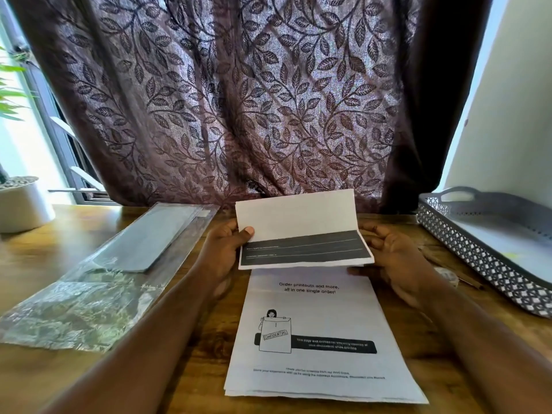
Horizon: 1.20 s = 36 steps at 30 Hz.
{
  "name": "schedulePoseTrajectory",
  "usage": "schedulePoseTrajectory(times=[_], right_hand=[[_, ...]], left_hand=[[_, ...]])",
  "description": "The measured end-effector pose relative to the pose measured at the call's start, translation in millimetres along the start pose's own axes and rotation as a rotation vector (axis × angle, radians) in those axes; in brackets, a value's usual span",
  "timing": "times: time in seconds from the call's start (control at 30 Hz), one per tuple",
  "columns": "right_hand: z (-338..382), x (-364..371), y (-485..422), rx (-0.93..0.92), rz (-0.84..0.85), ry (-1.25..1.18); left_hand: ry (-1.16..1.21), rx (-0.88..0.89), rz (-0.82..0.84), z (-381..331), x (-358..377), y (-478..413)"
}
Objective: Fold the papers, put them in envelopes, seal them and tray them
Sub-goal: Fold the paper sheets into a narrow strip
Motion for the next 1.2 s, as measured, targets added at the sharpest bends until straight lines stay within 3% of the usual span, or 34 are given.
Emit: schedulePoseTrajectory(times=[0.13,0.37,0.6,0.73,0.9,1.2], right_hand=[[-3,5,-3,0.002,0.068,0.001],[-1,2,-4,-0.009,-0.184,-0.064],[3,3,-2,-0.035,-0.238,-0.076],[5,15,1,-0.059,-0.123,-0.293],[2,56,10,-0.037,0.091,-0.194],[-8,58,8,0.019,0.023,-0.262]], left_hand=[[-0.031,-0.037,0.014,1,4,3],[0.184,-0.063,0.087,-5,14,10],[-0.087,0.028,0.165,-3,20,14],[-0.009,0.053,0.137,-5,26,18],[0.055,0.086,0.180,-4,51,33],[0.017,0.113,0.202,-1,57,35]])
Point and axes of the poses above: each hand's wrist, its own y-axis away from the middle knuckle, its own x-axis out of the palm, z = x × y, the point moved 2 cm from there along -y, towards the middle knuckle, and after that the axes turned 2 degrees about -y, right-handed, at the moved point
